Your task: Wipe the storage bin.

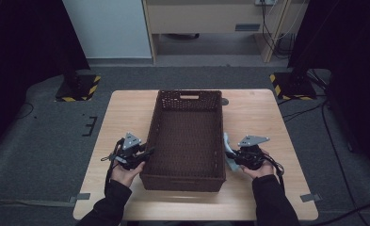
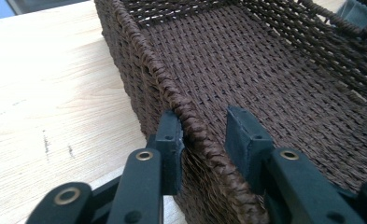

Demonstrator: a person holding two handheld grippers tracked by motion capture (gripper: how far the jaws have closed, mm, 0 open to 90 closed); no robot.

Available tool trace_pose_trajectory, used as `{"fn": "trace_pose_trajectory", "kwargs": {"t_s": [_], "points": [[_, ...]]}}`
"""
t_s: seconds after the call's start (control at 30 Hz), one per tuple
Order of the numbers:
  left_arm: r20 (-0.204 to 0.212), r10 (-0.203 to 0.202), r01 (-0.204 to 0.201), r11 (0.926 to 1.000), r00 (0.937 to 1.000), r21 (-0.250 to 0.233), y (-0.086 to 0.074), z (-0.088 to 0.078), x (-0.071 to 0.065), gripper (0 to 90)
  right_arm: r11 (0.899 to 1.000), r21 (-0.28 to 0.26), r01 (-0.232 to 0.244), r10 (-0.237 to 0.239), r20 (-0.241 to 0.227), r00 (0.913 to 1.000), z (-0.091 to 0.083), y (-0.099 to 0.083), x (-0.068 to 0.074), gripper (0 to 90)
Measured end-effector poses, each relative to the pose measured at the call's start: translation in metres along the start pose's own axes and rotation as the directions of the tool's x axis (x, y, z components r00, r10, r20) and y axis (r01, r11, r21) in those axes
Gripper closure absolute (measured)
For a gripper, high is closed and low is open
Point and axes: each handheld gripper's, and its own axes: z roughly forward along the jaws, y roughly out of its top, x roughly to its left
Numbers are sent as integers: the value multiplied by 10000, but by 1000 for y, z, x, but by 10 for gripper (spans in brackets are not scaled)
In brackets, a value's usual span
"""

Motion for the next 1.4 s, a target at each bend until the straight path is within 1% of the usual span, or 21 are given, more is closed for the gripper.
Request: {"fn": "trace_pose_trajectory", "kwargs": {"t_s": [0.07,0.1,0.17,0.23,0.33,0.4,0.47,0.53,0.6,0.63,0.73,0.87,0.93,1.03,1.1,1.13,1.2,1.23,1.27,1.33,1.4], "points": [[-33,-59,59,10000,10000,24,0,0,0,673,9996,267,-41,41,0,10000,7,-5,1,838],[-46,-82,82,10000,10000,29,0,0,0,677,9986,526,-1,1,3,10000,12,-8,2,838],[-89,-128,128,9999,9999,29,0,0,0,680,9980,636,-1,3,-39,10000,14,-8,2,838],[-137,-191,191,9998,9997,-14,1,0,0,685,9991,428,27,-27,-2,10000,11,-5,2,838],[-182,-180,180,9998,9997,9,2,1,2,690,9991,-419,14,-15,-36,10000,-5,4,3,838],[-190,-246,245,9997,9995,-32,3,2,3,692,9959,-903,14,-21,-78,10000,-16,9,4,838],[-216,-268,266,9996,9994,-58,4,4,5,692,9910,-1326,164,-186,-148,9997,-25,14,7,838],[-204,-253,252,9997,9995,-55,4,5,6,691,9903,-1364,279,-312,-219,9993,-27,16,10,838],[-128,-275,275,9996,9995,-30,5,5,7,686,9919,-1231,304,-335,-233,9992,-22,15,11,838],[-137,-203,202,9998,9997,-18,5,5,8,679,9935,-1102,299,-325,-217,9992,-19,14,11,838],[-208,-153,149,9997,9997,-182,4,5,8,632,9988,-450,169,-176,-166,9997,-7,6,8,838],[-183,-107,102,9995,9998,-286,2,4,11,539,9999,135,44,-42,-157,9999,5,-3,6,839],[-104,-60,57,9994,9999,-328,1,3,11,512,9991,417,57,-50,-176,9998,11,-6,8,838],[-32,-11,10,9995,10000,-327,0,0,10,498,9986,517,100,-93,-144,9999,14,-7,11,838],[67,28,-26,9995,10000,-299,-1,-2,9,497,9996,281,87,-84,-127,9999,9,-5,11,838],[83,3,0,9995,10000,-311,-2,-3,8,500,10000,14,25,-25,-128,9999,3,-3,10,838],[127,84,-81,9997,9999,-218,-4,-5,7,502,9975,-708,-12,-2,-203,9998,-12,2,11,838],[133,67,-64,9997,9999,-217,-5,-5,7,509,9934,-1151,-4,-27,-272,9996,-21,4,12,838],[178,24,-20,9998,9998,-207,-5,-5,6,516,9897,-1433,-23,-29,-359,9994,-28,5,14,838],[239,-70,75,9998,9997,-202,-6,-5,7,530,9866,-1627,92,-161,-412,9990,-36,4,18,838],[286,-131,137,9997,9995,-223,-6,-5,7,544,9881,-1527,165,-231,-411,9989,-36,1,22,837]]}}
